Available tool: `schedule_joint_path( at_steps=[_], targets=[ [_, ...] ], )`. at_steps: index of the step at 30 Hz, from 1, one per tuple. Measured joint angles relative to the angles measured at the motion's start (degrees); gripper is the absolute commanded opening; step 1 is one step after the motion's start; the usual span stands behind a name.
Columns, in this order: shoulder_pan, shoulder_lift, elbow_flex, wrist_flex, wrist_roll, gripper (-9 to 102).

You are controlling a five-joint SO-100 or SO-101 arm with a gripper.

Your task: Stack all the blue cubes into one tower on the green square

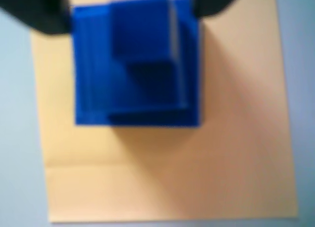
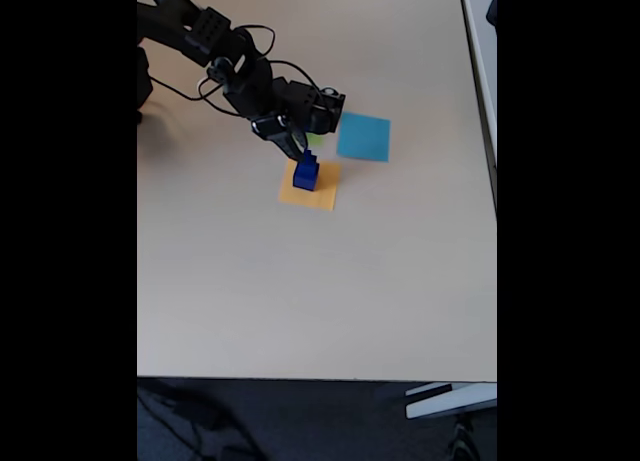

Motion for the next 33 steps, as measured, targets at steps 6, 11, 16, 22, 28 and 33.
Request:
schedule_joint_path(
  at_steps=[6, 11, 16, 22, 28, 33],
  targets=[
    [0.00, 0.00, -0.09, 0.00, -0.18, 11],
    [0.00, 0.00, -0.09, 0.00, -0.18, 11],
    [0.00, -0.35, -0.09, 0.00, -0.18, 11],
    [0.00, -0.70, -0.09, 0.00, -0.18, 10],
    [0.00, -1.32, -0.26, 0.00, -0.18, 9],
    [0.00, -1.41, -0.44, 0.00, -0.18, 6]
  ],
)
